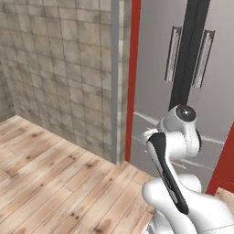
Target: Place the large bottle from the dining counter next to the other large bottle outside the sink, and place the small bottle from the dining counter next to the other small bottle inside the sink.
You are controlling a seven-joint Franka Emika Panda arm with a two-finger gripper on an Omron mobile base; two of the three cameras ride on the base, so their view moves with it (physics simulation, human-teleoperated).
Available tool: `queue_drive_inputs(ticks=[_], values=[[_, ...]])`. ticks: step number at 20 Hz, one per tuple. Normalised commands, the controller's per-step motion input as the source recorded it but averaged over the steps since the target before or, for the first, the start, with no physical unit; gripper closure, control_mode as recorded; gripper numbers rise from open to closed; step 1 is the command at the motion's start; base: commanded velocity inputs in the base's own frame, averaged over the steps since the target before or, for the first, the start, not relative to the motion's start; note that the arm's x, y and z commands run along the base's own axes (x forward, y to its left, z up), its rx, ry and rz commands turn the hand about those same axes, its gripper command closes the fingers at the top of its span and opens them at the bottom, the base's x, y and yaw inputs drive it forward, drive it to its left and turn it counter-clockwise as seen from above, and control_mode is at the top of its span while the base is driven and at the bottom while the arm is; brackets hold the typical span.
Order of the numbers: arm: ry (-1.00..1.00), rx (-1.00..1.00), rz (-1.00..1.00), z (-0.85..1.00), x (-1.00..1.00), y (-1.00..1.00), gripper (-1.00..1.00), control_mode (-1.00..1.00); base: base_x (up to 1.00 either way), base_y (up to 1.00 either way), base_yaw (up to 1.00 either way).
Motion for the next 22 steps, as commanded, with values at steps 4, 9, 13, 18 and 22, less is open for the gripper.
queue_drive_inputs(ticks=[4, 9, 13, 18, 22], values=[[0.00, 0.00, 0.00, 0.00, 0.00, 0.00, -1.00, 1.00, 0.42, 0.71, 0.46], [0.00, 0.00, 0.00, 0.00, 0.00, 0.00, -1.00, 1.00, 0.64, 0.68, 0.45], [0.00, 0.00, 0.00, 0.00, 0.00, 0.00, -1.00, 1.00, 0.95, 0.56, 0.38], [0.00, 0.00, 0.00, 0.00, 0.00, 0.00, -1.00, 1.00, 1.00, 0.44, 0.34], [0.00, 0.00, 0.00, 0.00, 0.00, 0.00, -1.00, 1.00, 0.92, 0.31, 0.42]])
